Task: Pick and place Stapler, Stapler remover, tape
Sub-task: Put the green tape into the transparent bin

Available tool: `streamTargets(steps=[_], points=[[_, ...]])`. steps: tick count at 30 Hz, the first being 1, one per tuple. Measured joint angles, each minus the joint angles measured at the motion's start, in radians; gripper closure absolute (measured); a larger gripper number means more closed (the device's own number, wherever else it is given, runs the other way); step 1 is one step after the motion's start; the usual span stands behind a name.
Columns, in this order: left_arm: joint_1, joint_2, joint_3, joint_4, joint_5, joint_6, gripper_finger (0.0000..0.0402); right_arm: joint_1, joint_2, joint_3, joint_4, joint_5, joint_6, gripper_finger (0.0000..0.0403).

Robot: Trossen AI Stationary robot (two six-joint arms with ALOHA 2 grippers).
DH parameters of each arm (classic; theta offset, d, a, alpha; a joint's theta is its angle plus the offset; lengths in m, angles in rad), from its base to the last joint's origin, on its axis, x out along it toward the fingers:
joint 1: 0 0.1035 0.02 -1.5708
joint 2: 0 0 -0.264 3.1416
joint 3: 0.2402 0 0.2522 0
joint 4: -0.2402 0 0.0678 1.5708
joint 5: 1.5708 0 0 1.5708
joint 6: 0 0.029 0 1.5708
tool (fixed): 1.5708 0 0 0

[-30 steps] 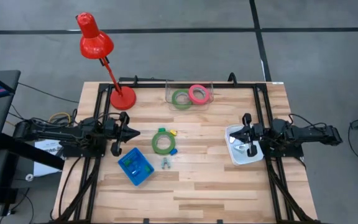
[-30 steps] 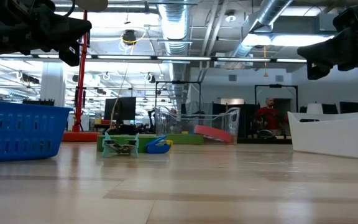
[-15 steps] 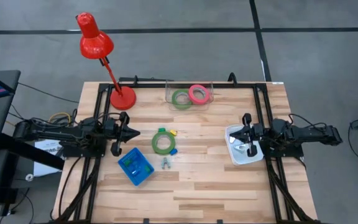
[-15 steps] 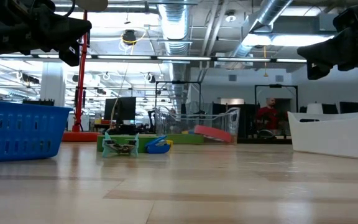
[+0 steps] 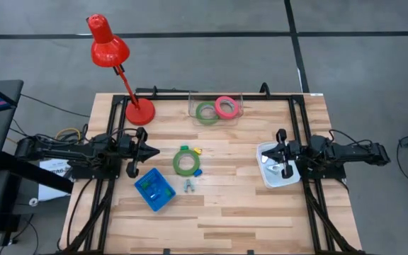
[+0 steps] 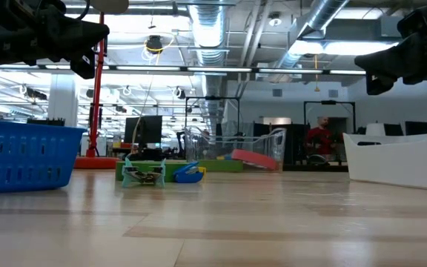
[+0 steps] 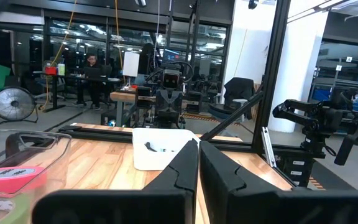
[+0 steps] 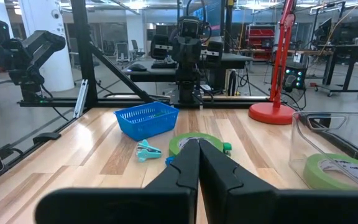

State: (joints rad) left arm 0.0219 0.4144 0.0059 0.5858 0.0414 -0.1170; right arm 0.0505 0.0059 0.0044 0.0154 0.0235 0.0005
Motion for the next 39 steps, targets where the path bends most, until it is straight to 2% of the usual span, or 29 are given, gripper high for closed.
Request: streamTargets(steps=[28,39], points=[[0.0,0.0,0.001,0.025,0.014,-0.004,0.0394,0.0,0.0,0.0,0.0,0.0,0.0,0.0403],[-0.001,0.012,0.058,0.025,0.041,-0.04,0.0394,0.0,0.0,0.0,0.0,0.0,0.0,0.0403]])
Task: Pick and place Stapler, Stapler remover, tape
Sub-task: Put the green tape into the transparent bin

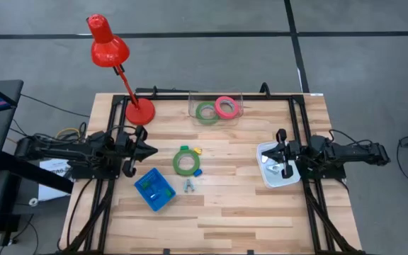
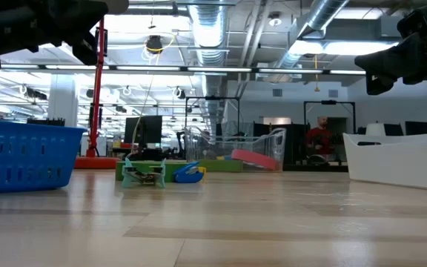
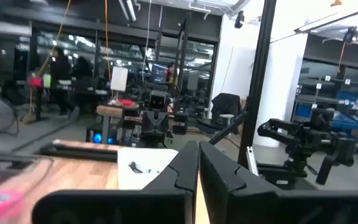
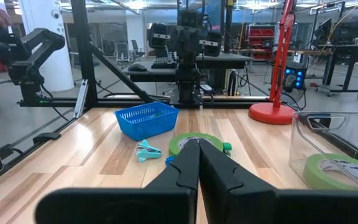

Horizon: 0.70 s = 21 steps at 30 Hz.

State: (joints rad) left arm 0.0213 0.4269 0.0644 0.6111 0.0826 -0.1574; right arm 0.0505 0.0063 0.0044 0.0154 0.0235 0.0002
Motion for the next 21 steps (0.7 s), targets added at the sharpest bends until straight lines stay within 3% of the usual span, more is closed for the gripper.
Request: streamTargets(steps=[11,21], points=[[0.001,0.132,0.096,-0.004,0.0,-0.035,0.0394,0.0,0.0,0.0,0.0,0.0,0.0,0.0403],[0.001,0.157,0.191,-0.084,-0.001,-0.035,0.0384,0.0,0.0,0.0,0.0,0.0,0.0,0.0403]])
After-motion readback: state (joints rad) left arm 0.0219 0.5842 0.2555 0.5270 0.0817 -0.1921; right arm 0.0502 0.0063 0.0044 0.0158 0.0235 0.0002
